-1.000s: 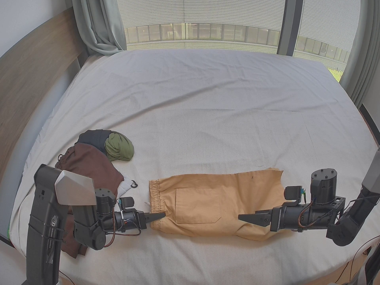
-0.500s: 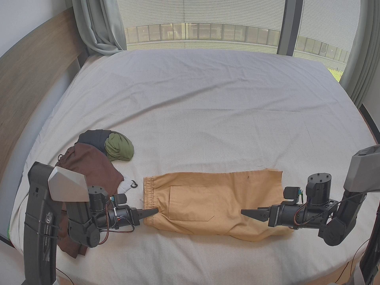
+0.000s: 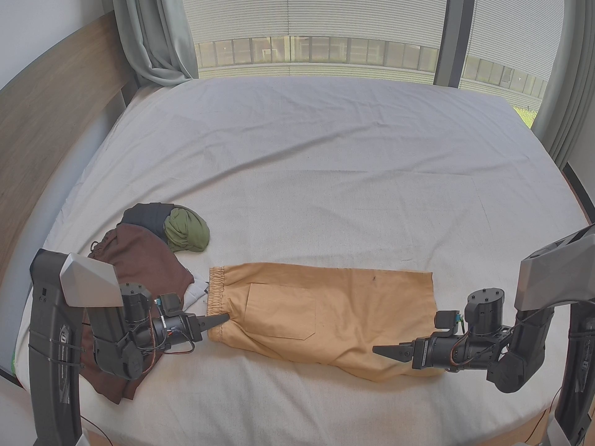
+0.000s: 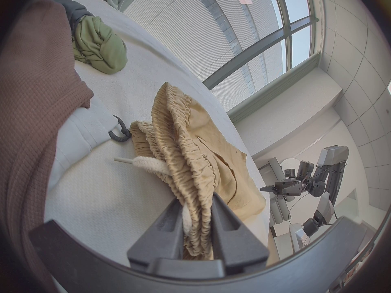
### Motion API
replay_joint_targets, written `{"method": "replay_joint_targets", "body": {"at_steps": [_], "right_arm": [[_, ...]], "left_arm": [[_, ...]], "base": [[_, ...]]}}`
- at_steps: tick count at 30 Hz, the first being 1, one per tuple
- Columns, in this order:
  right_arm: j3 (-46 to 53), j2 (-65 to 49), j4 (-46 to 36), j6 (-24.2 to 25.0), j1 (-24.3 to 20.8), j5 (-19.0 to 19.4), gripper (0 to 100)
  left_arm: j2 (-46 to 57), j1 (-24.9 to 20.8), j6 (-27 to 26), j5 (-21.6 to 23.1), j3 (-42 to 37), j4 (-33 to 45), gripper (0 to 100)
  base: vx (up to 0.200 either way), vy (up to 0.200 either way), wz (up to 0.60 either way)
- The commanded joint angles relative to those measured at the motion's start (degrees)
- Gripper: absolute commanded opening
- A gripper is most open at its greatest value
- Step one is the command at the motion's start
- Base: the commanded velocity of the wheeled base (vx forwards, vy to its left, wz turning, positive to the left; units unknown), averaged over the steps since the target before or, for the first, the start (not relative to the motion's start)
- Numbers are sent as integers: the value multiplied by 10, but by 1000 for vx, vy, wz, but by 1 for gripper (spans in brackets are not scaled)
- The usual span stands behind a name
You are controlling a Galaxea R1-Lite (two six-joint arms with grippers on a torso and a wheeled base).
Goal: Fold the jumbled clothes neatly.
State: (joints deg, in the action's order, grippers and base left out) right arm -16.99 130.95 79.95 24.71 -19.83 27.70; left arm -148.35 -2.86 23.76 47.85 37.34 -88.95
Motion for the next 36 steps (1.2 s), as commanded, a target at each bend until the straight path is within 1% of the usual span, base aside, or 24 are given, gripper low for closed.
{"method": "replay_joint_targets", "body": {"at_steps": [1, 6, 12, 15, 17, 18, 21, 22, 23, 24, 27, 28, 30, 33, 36], "right_arm": [[-1, 16, 1, 0, 2, 0, 100], [0, 15, 1, 0, -2, 0, 100], [-1, 16, 1, 0, -4, 0, 100], [-1, 16, 2, -1, -5, 0, 100], [-2, 16, 2, -1, -5, 0, 100], [-2, 16, 2, -1, -6, 0, 100], [-3, 16, 2, 0, -12, -1, 100], [-3, 15, 2, 0, -13, -1, 100], [-3, 15, 2, 0, -13, -1, 100], [-3, 15, 3, 0, -13, -1, 100], [-2, 16, 7, 0, -13, -1, 100], [-1, 17, 21, 0, -16, -1, 100], [0, 26, 35, 0, -19, -3, 100], [1, 42, 57, 0, -21, -16, 100], [2, 49, 73, 0, -21, -17, 100]], "left_arm": [[4, 14, 1, 3, 2, -1, 0], [37, 37, 1, 45, -29, 0, 0], [57, 41, 3, 60, -63, 0, 0], [81, 52, 12, 93, -89, 1, 0], [85, 55, 13, 98, -92, 1, 0], [97, 68, 16, 102, -99, 2, 0], [107, 81, 32, 115, -104, 2, 0], [115, 92, 43, 133, -109, 2, 0], [115, 92, 43, 133, -109, 2, 0], [119, 102, 52, 151, -110, 2, 0], [121, 110, 57, 160, -110, 2, 0], [121, 115, 60, 160, -111, 2, 0], [120, 116, 62, 160, -116, 4, 0], [119, 117, 69, 160, -128, 6, 0], [119, 116, 82, 160, -133, 8, 0]], "base": [[0, 0, 0], [0, 0, 0], [0, 0, 0], [0, 0, 0], [0, 0, 0], [0, 0, 0], [0, 0, 0], [0, 0, 0], [0, 0, 0], [0, 0, 0], [0, 0, 0], [0, 0, 0], [0, 0, 0], [0, 0, 0], [0, 0, 0]]}}
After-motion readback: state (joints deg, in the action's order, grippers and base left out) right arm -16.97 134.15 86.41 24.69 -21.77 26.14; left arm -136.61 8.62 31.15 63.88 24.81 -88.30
